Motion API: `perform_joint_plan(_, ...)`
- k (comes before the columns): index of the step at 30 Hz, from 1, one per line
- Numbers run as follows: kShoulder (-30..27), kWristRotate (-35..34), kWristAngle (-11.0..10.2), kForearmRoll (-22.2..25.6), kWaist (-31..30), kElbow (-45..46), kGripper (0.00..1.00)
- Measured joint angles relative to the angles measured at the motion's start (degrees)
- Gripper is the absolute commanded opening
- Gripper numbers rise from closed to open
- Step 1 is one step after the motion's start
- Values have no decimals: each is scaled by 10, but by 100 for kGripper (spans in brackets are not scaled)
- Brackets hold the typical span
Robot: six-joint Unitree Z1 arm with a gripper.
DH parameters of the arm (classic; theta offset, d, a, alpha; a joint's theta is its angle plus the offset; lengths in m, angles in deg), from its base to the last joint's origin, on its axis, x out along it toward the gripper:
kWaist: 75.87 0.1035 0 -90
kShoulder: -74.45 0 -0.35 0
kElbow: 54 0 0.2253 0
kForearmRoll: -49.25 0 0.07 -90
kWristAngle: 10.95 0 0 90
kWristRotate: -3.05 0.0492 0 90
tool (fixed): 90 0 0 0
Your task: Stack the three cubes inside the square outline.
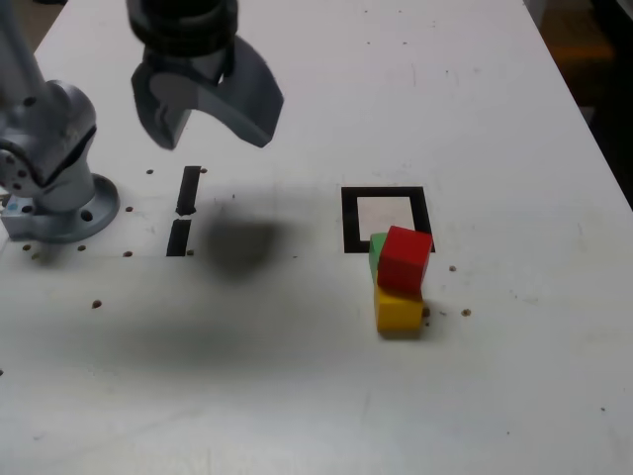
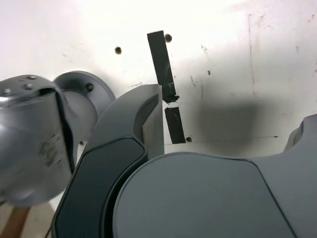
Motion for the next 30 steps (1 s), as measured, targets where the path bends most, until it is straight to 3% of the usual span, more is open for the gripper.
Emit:
perform_joint_plan(2,43,-3,0,52,-22,-50,95)
perform_joint_plan(5,95,-4,17,104,-48,-106,95)
perform_joint_plan(10,182,-9,15,99,-68,-202,95)
perform_joint_plan(16,183,-11,11,115,-71,-315,95)
perform_joint_plan(25,248,-10,61,119,-72,-510,95)
perform_joint_plan(30,272,-9,76,119,-72,-505,95)
